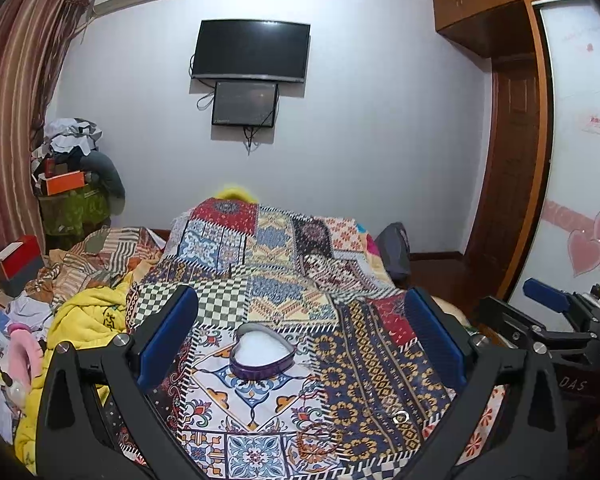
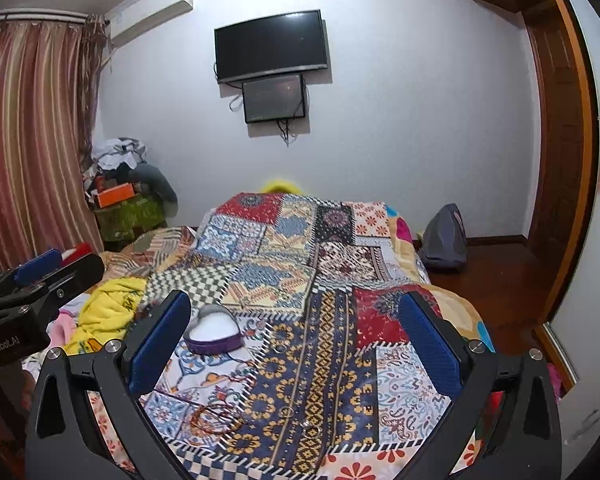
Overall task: Organize jewelry
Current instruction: 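Lower the left gripper onto the orange-red beaded bracelet on the quilt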
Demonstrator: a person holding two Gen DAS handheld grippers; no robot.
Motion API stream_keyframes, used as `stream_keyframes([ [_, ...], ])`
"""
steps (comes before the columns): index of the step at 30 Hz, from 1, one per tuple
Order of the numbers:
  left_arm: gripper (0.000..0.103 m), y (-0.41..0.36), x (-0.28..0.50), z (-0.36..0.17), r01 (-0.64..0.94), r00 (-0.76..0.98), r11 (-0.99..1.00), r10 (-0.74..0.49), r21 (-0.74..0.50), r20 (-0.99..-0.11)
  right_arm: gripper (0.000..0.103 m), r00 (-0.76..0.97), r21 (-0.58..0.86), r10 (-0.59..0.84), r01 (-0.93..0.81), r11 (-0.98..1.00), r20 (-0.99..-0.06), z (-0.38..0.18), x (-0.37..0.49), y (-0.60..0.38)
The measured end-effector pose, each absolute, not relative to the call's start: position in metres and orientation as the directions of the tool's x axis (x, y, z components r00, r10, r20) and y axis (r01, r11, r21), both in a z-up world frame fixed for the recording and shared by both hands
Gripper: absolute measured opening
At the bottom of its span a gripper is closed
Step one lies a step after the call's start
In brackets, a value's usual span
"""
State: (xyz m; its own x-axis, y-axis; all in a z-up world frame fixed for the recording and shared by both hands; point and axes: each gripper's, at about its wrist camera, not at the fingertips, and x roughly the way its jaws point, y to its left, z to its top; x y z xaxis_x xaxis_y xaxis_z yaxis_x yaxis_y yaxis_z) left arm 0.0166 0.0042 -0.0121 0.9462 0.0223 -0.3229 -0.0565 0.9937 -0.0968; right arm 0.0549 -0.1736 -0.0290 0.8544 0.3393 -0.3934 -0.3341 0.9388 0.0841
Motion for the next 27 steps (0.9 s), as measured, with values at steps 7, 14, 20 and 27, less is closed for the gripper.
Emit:
stream_keyframes([
  [7, 0.103, 0.013, 0.045, -0.045, -0.077, 0.896, 0.993, 0.03, -0.088, -0.442, 0.103, 0.813, 0.058, 0.288, -0.302, 0.952, -0.505, -0.062, 0.077, -0.176],
  [14, 0.103, 0.02, 0.071, -0.09, -0.091, 0.819, 0.993, 0.028, -0.082, -0.572, 0.103, 0.75, 0.041, 0.267, -0.306, 0.951, -0.605, -0.093, 0.089, -0.177],
  [20, 0.094, 0.031, 0.089, -0.131, -0.104, 0.735, 0.989, 0.005, -0.106, -0.678, 0.103, 0.696, 0.018, 0.263, -0.339, 0.941, -0.668, -0.119, 0.098, -0.175],
  [27, 0.085, 0.031, 0.097, -0.169, -0.082, 0.635, 0.988, -0.049, -0.131, -0.771, 0.082, 0.619, 0.021, 0.284, -0.396, 0.918, -0.732, -0.144, 0.105, -0.17],
])
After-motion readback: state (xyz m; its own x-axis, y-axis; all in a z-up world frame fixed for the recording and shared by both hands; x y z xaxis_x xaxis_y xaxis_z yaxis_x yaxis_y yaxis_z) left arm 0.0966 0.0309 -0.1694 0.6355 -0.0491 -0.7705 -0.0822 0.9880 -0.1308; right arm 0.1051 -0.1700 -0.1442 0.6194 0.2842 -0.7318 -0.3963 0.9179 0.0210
